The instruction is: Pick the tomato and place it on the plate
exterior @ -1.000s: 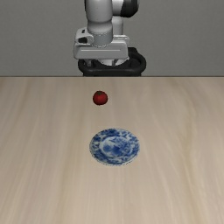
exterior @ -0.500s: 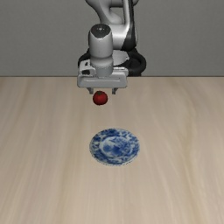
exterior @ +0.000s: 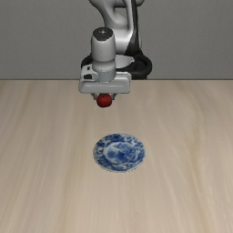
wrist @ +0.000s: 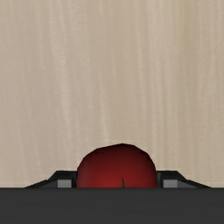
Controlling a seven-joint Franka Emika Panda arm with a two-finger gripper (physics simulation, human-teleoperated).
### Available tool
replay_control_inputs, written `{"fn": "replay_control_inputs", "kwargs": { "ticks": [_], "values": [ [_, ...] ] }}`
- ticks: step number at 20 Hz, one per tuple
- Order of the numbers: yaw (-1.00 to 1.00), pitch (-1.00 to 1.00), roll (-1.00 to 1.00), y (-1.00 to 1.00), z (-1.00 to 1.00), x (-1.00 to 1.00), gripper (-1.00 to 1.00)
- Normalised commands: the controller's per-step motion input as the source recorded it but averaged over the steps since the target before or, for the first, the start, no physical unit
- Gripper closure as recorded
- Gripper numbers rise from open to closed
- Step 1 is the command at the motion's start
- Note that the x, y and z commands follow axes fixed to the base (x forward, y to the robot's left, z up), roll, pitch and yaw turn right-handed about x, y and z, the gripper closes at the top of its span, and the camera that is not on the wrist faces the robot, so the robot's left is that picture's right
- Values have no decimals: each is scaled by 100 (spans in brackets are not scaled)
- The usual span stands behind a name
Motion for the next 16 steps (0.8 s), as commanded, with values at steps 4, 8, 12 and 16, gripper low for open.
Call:
{"fn": "replay_control_inputs", "kwargs": {
  "ticks": [4, 8, 12, 16],
  "values": [
    [0, 0, 0, 0, 0, 0, 100],
    [0, 0, 0, 0, 100, 0, 100],
    [0, 0, 0, 0, 25, 75, 100],
    [0, 0, 0, 0, 0, 100, 100]
  ]
}}
